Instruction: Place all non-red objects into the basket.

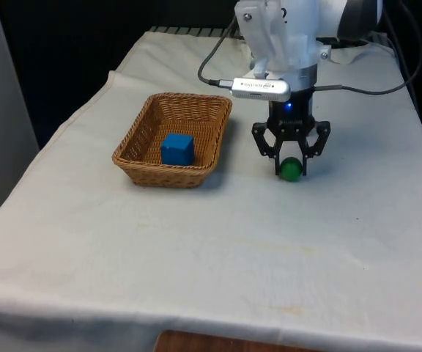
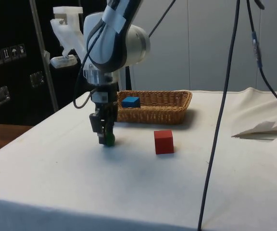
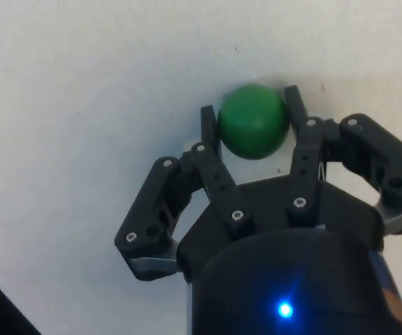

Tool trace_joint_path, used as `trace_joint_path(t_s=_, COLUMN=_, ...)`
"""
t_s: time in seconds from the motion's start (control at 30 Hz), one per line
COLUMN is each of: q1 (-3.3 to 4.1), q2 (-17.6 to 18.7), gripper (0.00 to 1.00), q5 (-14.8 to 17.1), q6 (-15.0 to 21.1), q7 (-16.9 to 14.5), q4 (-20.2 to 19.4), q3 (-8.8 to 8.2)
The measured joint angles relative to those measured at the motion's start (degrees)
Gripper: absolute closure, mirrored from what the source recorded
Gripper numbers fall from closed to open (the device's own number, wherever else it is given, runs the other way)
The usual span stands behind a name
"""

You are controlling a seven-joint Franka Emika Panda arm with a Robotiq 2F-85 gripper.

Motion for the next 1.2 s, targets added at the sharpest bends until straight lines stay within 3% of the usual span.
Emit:
trace_joint_path(t_s=0.13, q1=0.00, q2=-0.74, gripper=1.00, q5=0.00, q6=-0.11, q7=0.06, q4=-0.11, q3=-0.11)
trace_joint_path(t_s=0.37, q1=-0.11, q2=-6.02, gripper=1.00, q5=-0.74, q6=-2.46, q7=0.06, q4=-2.46, q3=-0.97)
trace_joint_path(t_s=0.7, q1=-0.23, q2=-10.08, gripper=1.00, q5=-1.09, q6=-4.64, q7=-0.29, q4=-4.01, q3=-1.89)
trace_joint_path(t_s=1.2, q1=-0.57, q2=-14.15, gripper=1.00, q5=-1.20, q6=-5.50, q7=-1.78, q4=-7.10, q3=-3.21)
